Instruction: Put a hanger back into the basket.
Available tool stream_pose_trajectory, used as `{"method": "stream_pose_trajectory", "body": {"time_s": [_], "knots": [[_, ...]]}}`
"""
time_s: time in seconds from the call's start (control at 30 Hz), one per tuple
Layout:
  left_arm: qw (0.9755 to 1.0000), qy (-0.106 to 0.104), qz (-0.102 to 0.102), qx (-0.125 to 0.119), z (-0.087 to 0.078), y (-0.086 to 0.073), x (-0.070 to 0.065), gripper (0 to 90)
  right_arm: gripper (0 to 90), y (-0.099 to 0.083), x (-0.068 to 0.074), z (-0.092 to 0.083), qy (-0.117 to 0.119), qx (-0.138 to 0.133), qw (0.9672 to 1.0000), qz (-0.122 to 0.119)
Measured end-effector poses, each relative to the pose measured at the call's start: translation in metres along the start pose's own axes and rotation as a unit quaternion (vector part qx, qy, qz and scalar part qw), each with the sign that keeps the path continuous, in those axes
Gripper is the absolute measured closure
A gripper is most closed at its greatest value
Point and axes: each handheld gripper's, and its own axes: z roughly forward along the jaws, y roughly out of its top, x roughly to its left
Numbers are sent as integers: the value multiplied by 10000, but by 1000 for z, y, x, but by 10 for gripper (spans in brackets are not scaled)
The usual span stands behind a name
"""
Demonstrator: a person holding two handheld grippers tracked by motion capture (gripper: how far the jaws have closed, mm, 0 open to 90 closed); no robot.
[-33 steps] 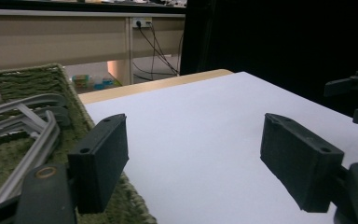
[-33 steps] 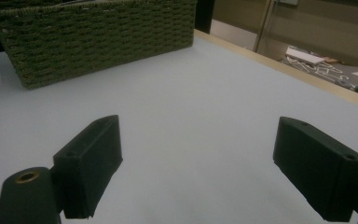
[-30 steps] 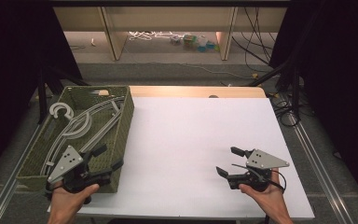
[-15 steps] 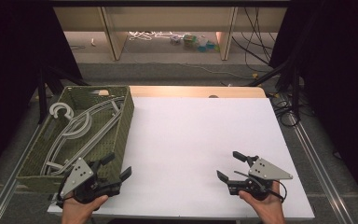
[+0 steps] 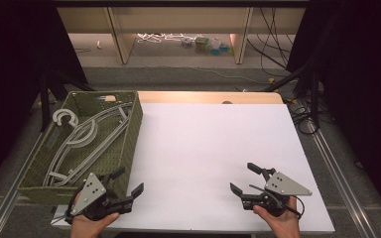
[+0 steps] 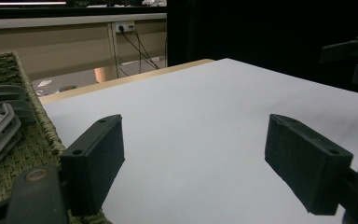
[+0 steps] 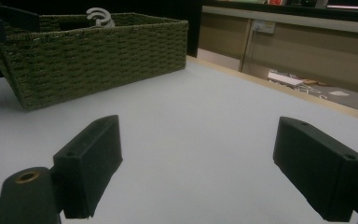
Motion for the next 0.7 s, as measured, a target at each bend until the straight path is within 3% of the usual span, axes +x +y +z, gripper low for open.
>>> {"method": "stream_pose_trajectory", "body": {"time_s": [0.1, 0.27, 0.37, 0.4, 0.7], "knots": [[10000, -26, -39, -81, 1, 0, 0, 191, 160, 0, 0, 0, 37, 23, 10000, 1], [10000, 1, -59, -19, 0, 0, 1, 189, 160, 0, 0, 1, 29, 6, 10000, -60], [10000, 1, -61, -27, 0, 0, 1, 189, 160, -1, 1, 3, 55, -52, 10000, 10], [10000, 2, -60, -29, 0, 0, 1, 189, 160, -2, 0, 4, 40, -134, 9999, -81], [10000, -7, -36, -50, 0, -1, 1, 187, 160, -2, 2, 4, 134, -1, 9999, -6]]}}
